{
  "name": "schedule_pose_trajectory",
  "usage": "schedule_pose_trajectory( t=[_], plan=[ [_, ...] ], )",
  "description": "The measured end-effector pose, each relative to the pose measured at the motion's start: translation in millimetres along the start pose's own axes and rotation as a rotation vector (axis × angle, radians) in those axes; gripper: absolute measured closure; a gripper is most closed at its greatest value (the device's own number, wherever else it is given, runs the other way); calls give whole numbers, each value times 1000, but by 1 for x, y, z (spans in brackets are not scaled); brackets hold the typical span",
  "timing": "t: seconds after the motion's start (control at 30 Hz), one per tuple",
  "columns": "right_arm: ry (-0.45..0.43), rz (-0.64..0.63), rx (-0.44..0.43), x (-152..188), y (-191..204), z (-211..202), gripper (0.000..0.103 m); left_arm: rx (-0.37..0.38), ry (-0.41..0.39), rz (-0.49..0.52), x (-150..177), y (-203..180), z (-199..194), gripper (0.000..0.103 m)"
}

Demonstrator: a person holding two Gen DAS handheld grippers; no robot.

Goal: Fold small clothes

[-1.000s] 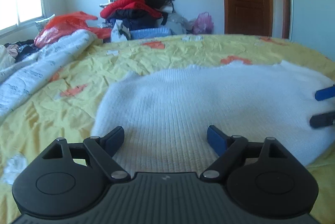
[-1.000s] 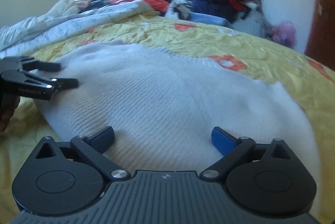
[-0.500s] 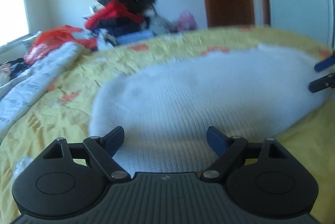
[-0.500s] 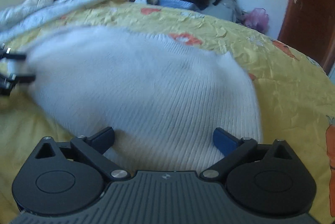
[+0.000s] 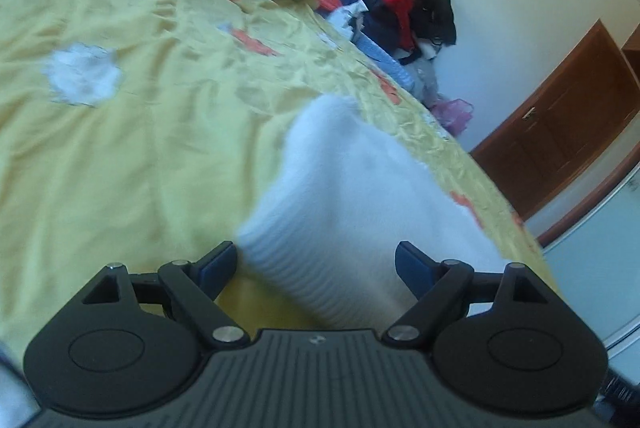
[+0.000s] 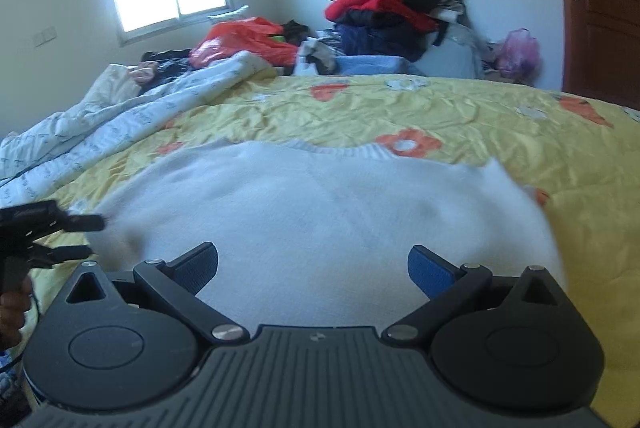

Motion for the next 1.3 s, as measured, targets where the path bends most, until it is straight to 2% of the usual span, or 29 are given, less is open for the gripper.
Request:
schedule_pose_trajectory(
  t=[0.07,0.1,0.2,0.23,0.27,0.3,0.37,0.4,0.47,0.57,0.63,0.73,0.93,1.07,1.17,1.23,1.3],
  plan=[
    [1,-4,-13,-2,5,1,0,-15,-11,-17,-1,-2,11,17],
    [4,-6,-18,-3,8,2,0,-38,-28,-27,-2,-3,15,21],
    [11,-8,-29,-5,12,6,0,-118,-38,-89,-5,0,25,65],
    [11,-6,-37,-6,13,6,0,-123,-39,-112,-6,1,27,68],
    [12,-2,-45,-8,13,8,0,-139,-49,-103,-6,-2,24,70],
    [15,3,-57,-11,14,10,0,-162,-70,-34,-6,-13,22,71],
    [26,48,-105,-20,12,19,0,-185,-164,213,1,-51,14,72],
    [41,96,-144,-27,9,27,0,-164,-219,346,9,-71,8,72],
    [95,245,-237,-44,0,51,0,-137,-290,565,31,-102,2,72],
    [252,511,-316,-64,-12,107,1,-115,-290,717,56,-124,5,72],
    [328,604,-369,-73,-7,141,1,-123,-296,773,66,-128,7,72],
    [405,630,-433,-80,16,179,1,-126,-307,823,75,-130,9,72],
    [478,460,-414,-96,71,233,0,-129,-316,872,84,-131,14,72],
    [530,326,-397,-104,106,262,1,-126,-321,868,85,-131,15,72],
    [496,174,-390,-105,124,267,23,-123,-317,857,83,-127,14,72],
    [493,66,-386,-99,131,268,51,-122,-312,842,78,-123,15,72],
    [493,25,-372,-92,127,270,64,-116,-306,836,76,-121,15,72]
  ],
)
Point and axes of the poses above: each gripper's, at about its wrist camera, not at the fingertips, and z roughly the way its jaws point, y to its left, x to its underside, the point moved 3 cm from there along z, roughly the way its jaws point, and after that the axes turned 8 degrees about -y, right-handed, at the moved point
